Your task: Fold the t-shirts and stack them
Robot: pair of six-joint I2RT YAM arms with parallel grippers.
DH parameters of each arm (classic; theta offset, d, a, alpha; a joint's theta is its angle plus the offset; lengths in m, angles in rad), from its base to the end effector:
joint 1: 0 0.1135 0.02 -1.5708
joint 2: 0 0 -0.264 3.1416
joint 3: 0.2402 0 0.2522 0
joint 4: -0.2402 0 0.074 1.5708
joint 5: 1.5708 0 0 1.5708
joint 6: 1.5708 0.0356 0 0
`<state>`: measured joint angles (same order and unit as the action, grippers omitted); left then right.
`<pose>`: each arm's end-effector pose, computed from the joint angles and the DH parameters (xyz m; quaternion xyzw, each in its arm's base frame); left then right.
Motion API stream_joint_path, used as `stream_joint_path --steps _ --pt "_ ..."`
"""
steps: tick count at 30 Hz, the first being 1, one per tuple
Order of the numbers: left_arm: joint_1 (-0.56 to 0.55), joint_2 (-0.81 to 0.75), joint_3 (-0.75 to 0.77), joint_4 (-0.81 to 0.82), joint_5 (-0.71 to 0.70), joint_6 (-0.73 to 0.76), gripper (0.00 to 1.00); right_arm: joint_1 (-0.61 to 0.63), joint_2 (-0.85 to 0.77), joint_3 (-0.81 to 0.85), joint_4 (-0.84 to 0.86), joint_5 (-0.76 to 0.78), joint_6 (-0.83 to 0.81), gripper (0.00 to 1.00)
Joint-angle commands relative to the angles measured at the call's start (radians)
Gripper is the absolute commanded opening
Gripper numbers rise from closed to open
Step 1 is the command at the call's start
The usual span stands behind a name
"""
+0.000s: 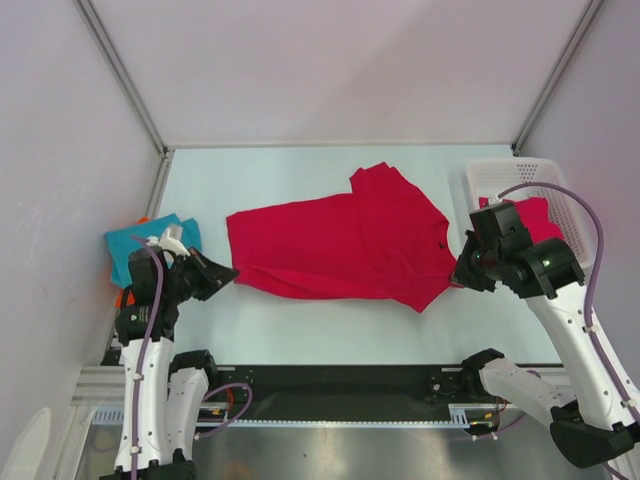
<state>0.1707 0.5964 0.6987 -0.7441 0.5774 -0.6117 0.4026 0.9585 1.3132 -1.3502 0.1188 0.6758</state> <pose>0.1238 0.0016 0.2843 -0.2089 0.8409 -0.3423 0.3634 0.1274 0.0497 0.3791 0.1470 0.9460 0.0966 0.2722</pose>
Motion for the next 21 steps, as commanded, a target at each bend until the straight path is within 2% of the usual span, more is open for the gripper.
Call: stream_joint_path --steps 1,9,17,21 --pt "0.001 -0.032 -0.024 0.003 -0.014 -0.06 0.0 0.004 -0.038 -0.014 -0.165 0.002 0.002 0.0" --pt "0.001 -0.168 -0.135 -0.015 0.012 -0.14 0.0 0.005 -0.142 -0.133 -0.168 -0.09 0.044 0.0" --pt "0.001 -0.319 -0.148 -0.202 -0.021 -0.148 0.0 0.01 -0.277 -0.258 -0.168 -0.231 0.06 0.0" --pt "0.001 -0.362 -0.139 -0.291 -0.021 -0.145 0.0 0.012 -0.313 -0.299 -0.168 -0.252 0.062 0.0"
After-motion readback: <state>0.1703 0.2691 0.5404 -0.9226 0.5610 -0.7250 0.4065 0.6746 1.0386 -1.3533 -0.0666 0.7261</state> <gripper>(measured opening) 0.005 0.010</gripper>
